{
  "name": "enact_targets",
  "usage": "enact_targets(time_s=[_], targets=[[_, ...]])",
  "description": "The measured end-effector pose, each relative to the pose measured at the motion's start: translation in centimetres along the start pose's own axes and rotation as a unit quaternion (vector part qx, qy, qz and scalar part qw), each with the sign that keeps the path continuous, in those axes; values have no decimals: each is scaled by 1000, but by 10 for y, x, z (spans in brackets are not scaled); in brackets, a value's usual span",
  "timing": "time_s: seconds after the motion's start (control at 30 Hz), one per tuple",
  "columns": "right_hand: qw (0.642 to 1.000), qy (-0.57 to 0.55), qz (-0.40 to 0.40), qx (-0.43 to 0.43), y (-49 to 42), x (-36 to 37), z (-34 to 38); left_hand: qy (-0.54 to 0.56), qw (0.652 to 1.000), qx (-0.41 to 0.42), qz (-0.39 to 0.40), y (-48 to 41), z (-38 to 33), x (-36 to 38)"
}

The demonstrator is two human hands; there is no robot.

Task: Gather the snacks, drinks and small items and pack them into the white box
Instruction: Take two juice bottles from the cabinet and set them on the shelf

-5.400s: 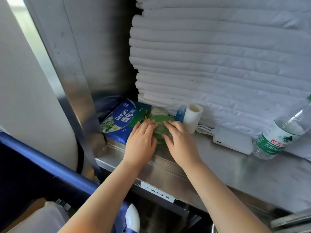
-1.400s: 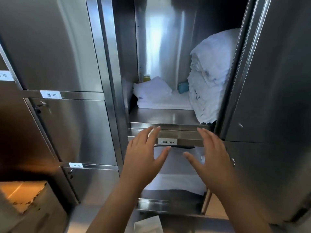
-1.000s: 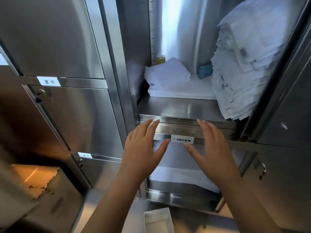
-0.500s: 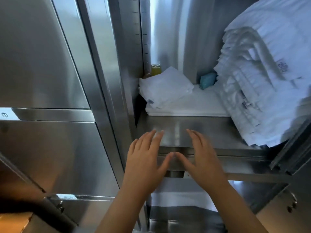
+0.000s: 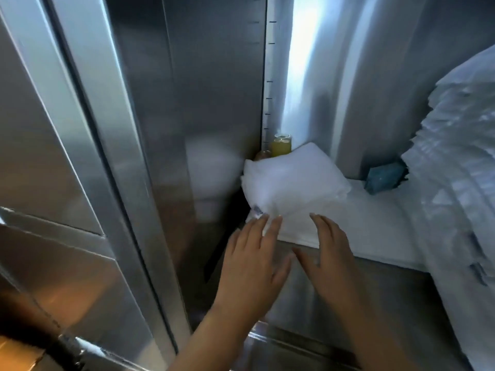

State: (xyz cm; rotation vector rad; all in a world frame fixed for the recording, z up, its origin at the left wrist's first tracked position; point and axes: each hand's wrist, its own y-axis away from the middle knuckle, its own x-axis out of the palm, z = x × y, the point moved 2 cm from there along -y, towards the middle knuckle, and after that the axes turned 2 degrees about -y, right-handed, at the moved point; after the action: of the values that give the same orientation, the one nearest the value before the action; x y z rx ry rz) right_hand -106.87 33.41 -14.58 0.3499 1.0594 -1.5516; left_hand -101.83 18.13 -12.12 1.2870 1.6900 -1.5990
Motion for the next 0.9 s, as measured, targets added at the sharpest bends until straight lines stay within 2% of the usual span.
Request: enact_targets(time_s=[0.07, 0.13, 0.2, 0.43, 0.53, 0.63, 0.73, 0.9], targets=[[999, -12, 37, -18, -65, -9, -29, -8, 998, -53, -21, -60, -12, 26], [1000, 15, 11, -25, -83, -11, -30, 2, 998, -66, -3, -75, -5, 28], [999, 7, 21, -32, -107, -13, -39, -20, 997, -77, -19, -95, -2, 40], [992, 50, 109, -50, -222, 16, -63, -87, 990, -109, 35, -208, 8, 95], [994, 38, 71, -71, -266, 30, -68, -79, 987, -135, 33, -253, 19, 113], [985, 117, 17, -128, -287, 44, -79, -56, 984, -162, 49, -275, 30, 135], [981, 140, -13, -135, -291, 56, -86, -25, 982, -183, 49, -276, 41, 151], [978, 145, -50, -143, -298, 65, -89, -25, 984, -173, 27, -275, 45, 156]])
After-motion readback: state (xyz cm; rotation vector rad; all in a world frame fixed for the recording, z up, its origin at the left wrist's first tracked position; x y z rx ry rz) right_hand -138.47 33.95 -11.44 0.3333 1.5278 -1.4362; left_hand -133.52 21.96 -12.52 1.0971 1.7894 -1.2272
